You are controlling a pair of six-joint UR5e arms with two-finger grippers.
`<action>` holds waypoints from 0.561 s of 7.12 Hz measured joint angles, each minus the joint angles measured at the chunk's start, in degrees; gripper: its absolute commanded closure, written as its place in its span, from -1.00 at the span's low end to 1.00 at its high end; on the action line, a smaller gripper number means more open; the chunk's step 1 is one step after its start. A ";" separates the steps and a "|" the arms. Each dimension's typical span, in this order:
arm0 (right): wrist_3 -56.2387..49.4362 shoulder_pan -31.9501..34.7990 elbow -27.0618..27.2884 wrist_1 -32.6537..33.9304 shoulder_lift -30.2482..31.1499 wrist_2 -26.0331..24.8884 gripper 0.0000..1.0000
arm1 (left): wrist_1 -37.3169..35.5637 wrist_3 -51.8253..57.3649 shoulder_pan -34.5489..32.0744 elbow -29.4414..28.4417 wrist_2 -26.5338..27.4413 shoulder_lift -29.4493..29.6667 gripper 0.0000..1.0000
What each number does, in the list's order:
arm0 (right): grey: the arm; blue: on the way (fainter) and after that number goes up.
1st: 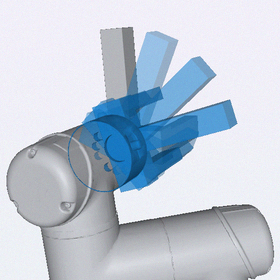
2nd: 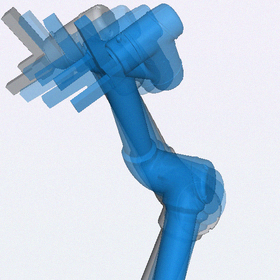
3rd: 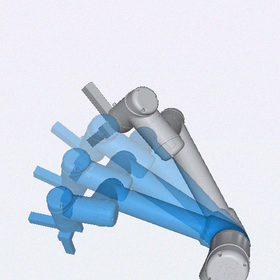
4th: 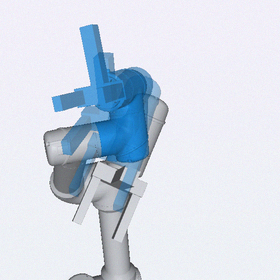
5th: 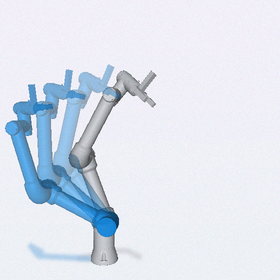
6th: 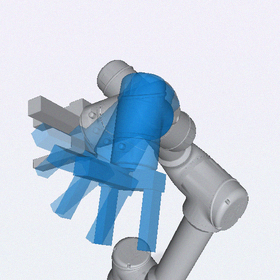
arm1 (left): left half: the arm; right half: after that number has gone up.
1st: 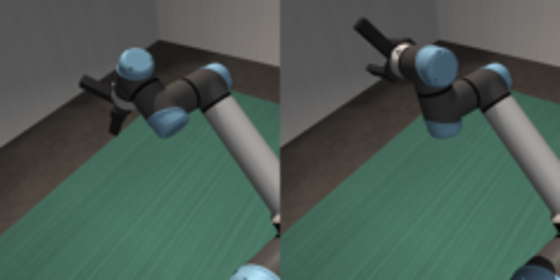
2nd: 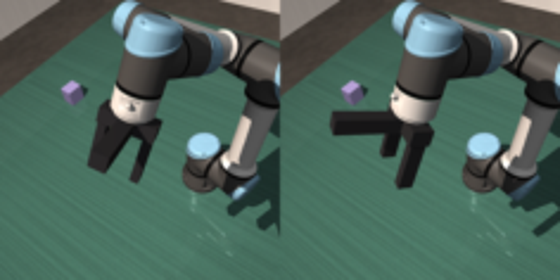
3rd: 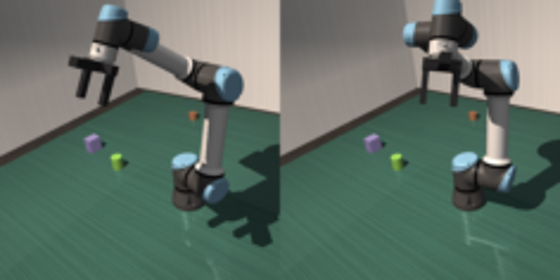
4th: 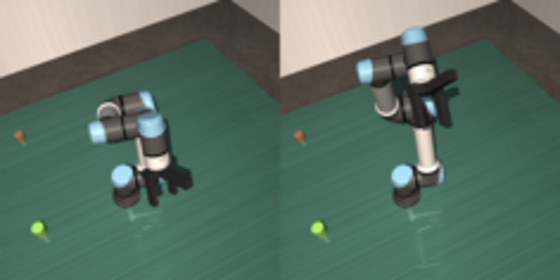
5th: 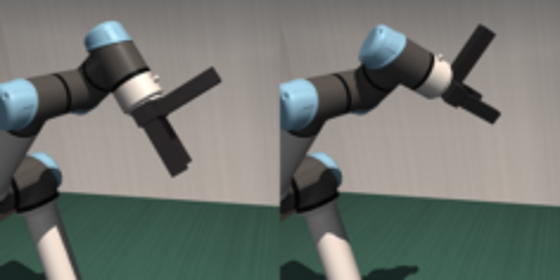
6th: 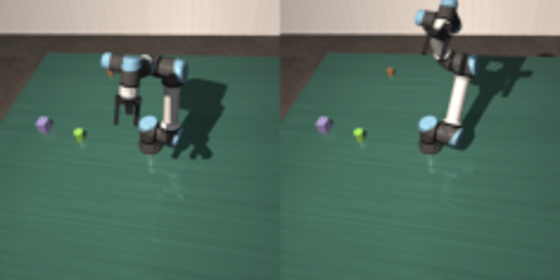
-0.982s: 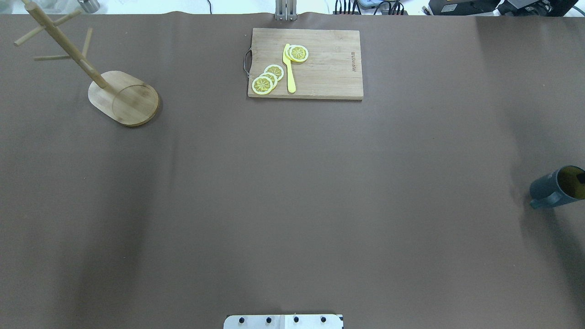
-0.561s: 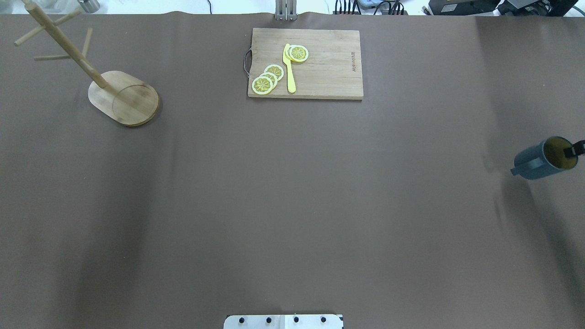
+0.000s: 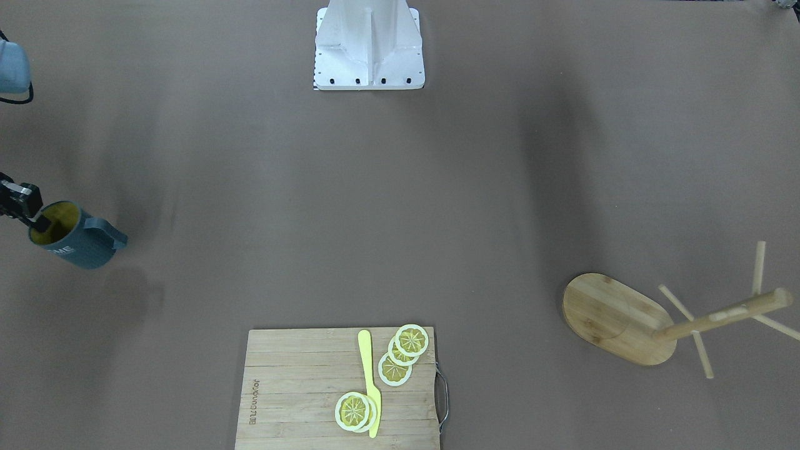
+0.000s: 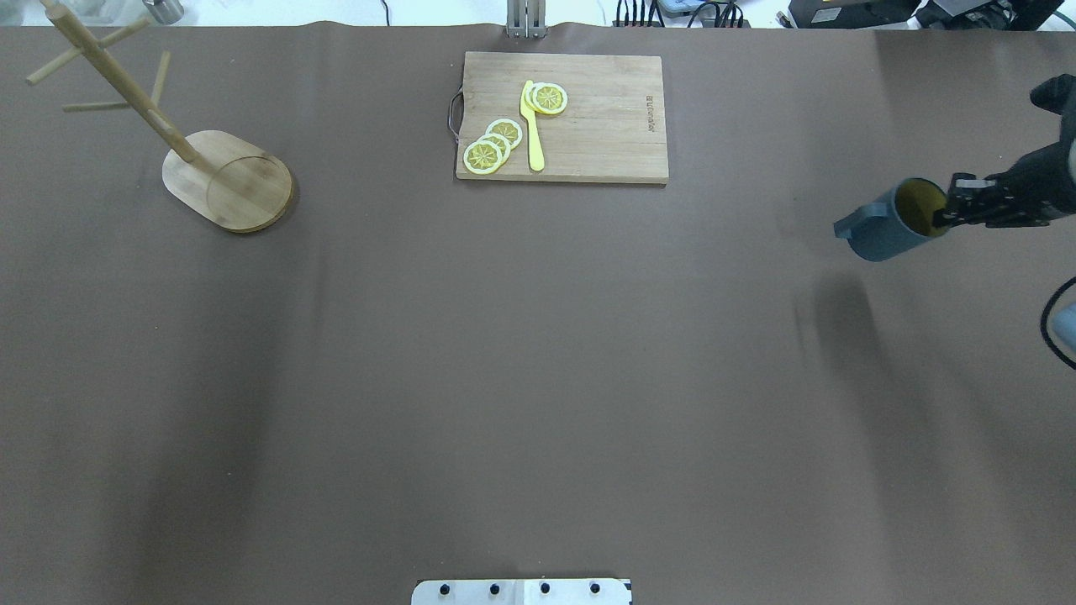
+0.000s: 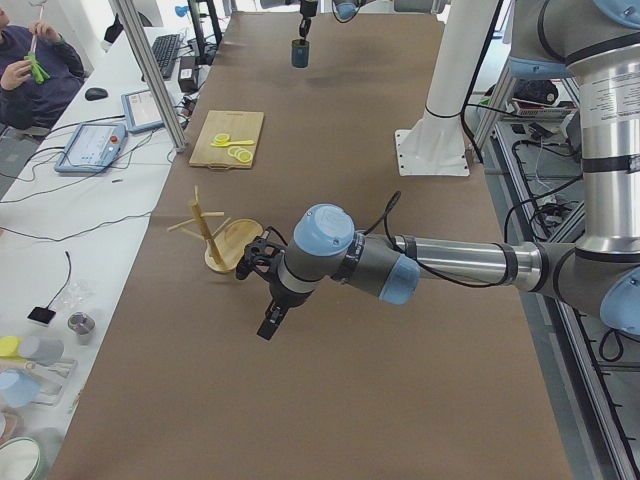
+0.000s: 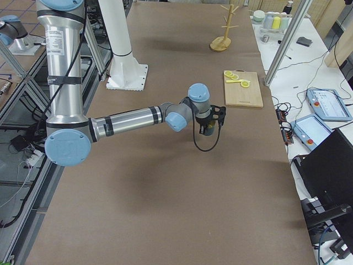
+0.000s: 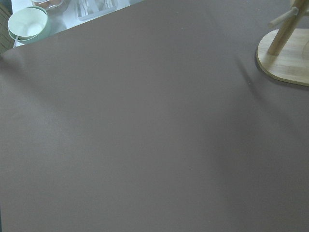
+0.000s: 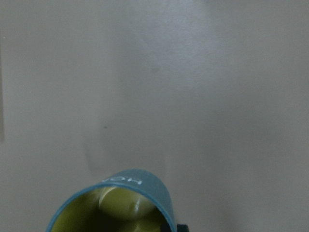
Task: Hang cup on storage rack
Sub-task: 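Grasp the blue mug rim with the right gripper and lift it, then carry the blue mug with the right gripper toward the table center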
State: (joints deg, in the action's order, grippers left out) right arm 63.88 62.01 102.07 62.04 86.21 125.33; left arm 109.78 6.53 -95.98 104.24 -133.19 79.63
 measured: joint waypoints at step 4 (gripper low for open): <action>21.33 -15.59 1.76 19.70 -19.16 -14.27 1.00 | -0.02 -0.77 0.03 0.00 -1.33 -0.29 -0.98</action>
State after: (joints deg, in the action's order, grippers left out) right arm 85.20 46.41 103.82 81.74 67.05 111.06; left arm 109.76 5.77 -95.95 104.24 -134.52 79.34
